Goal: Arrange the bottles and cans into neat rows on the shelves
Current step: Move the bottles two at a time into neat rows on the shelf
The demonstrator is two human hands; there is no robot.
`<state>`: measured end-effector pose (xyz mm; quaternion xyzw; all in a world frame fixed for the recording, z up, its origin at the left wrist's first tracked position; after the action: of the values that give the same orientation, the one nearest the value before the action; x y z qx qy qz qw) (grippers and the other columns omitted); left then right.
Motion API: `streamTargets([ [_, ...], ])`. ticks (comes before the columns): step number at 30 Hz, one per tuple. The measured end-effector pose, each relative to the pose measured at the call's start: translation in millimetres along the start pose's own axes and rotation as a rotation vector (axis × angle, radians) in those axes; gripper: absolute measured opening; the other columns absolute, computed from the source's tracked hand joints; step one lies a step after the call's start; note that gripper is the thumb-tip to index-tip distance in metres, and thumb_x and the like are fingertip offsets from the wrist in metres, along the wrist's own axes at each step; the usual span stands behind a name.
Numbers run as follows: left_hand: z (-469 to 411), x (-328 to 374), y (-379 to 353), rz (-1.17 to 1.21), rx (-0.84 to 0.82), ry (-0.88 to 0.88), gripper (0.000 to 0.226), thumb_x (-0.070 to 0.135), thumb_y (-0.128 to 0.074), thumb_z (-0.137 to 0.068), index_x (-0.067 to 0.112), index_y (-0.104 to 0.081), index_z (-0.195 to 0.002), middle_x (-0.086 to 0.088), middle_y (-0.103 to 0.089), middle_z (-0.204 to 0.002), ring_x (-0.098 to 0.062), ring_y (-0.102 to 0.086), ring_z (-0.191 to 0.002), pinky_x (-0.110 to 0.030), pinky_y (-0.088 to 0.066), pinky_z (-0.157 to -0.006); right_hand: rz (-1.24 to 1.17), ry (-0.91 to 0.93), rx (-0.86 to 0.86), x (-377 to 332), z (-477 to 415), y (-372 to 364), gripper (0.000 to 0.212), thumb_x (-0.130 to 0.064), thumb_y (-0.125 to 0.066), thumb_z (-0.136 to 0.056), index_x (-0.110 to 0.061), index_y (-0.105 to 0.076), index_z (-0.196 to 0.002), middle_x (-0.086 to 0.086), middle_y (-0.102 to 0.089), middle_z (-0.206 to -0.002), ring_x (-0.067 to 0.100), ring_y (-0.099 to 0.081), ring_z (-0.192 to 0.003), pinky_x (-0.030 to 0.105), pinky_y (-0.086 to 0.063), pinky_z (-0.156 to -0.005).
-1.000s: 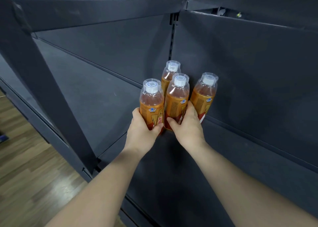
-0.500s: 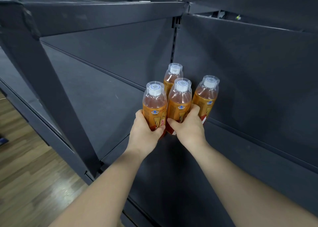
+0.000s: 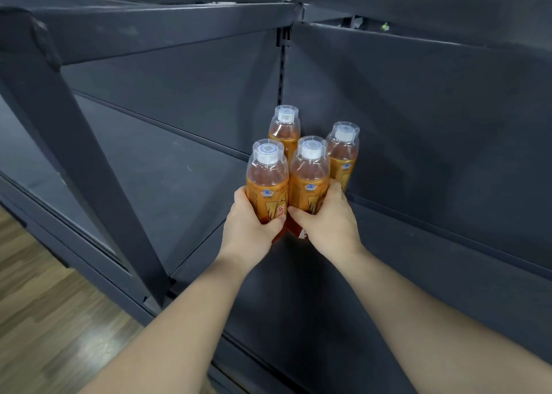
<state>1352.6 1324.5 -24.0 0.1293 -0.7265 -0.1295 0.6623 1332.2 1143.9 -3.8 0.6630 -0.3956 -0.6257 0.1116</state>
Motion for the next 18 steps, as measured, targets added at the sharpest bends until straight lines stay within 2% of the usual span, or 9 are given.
streamTargets([
  [3, 8.5, 10.4, -11.1, 0.007, -0.047, -0.037, 0.060, 0.031, -0.080, -0.081, 0.033, -0.038, -0.123, 0.013, -0.060, -0.117, -0.008, -0.060, -0.107, -0.035, -0.055, -0.091, -0.001, -0.014, 0.031, 7.6, 11.1, 19.0, 0.081, -0.046, -0.079, -0.078, -0.019, -0.037, -0.141, 0.001, -0.053, -0.133, 0.023, -0.055, -0.122, 0.041, -0.050, -0.096],
  [7, 22.7, 23.9, -37.7, -0.009, -0.126, -0.075, 0.059, 0.034, -0.080, -0.081, 0.034, -0.038, -0.122, 0.013, -0.060, -0.117, -0.009, -0.061, -0.108, -0.040, -0.057, -0.090, -0.022, -0.068, 0.073, 29.1, 27.9, 50.0, 0.076, -0.044, -0.080, -0.078, -0.021, -0.038, -0.137, -0.002, -0.053, -0.128, 0.016, -0.055, -0.113, 0.030, -0.046, -0.087],
  [10, 37.9, 37.2, -64.5, -0.003, -0.196, -0.107, 0.061, 0.033, -0.080, -0.081, 0.031, -0.039, -0.125, 0.012, -0.060, -0.121, -0.010, -0.060, -0.111, -0.042, -0.057, -0.092, -0.030, -0.111, 0.120, 48.5, 44.5, 78.6, 0.075, -0.042, -0.081, -0.078, -0.021, -0.038, -0.136, -0.002, -0.053, -0.127, 0.008, -0.050, -0.103, 0.027, -0.045, -0.084],
  [15, 69.7, 65.1, -116.6, -0.008, -0.311, -0.174, 0.068, 0.033, -0.080, -0.080, 0.030, -0.037, -0.132, 0.011, -0.059, -0.124, -0.015, -0.062, -0.112, -0.045, -0.058, -0.090, -0.021, -0.191, 0.233, 86.0, 80.0, 134.6, 0.075, -0.040, -0.081, -0.078, -0.022, -0.038, -0.137, -0.003, -0.053, -0.127, 0.010, -0.053, -0.104, 0.029, -0.050, -0.083],
  [18, 94.3, 81.4, -150.3, -0.007, -0.375, -0.203, 0.074, 0.035, -0.081, -0.078, 0.026, -0.037, -0.136, 0.009, -0.060, -0.124, -0.014, -0.062, -0.112, -0.045, -0.058, -0.089, -0.005, -0.235, 0.296, 108.1, 106.8, 173.6, 0.074, -0.038, -0.080, -0.081, -0.022, -0.036, -0.138, -0.006, -0.055, -0.121, 0.007, -0.053, -0.095, 0.021, -0.048, -0.075],
])
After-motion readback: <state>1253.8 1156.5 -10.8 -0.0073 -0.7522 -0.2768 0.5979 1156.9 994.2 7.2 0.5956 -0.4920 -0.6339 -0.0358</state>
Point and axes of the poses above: each hand's wrist, its own z-axis away from the middle knuckle, its own y-axis out of the back of the hand, x = y × z, the point moved 8 cm from there along -z, towards the middle knuckle
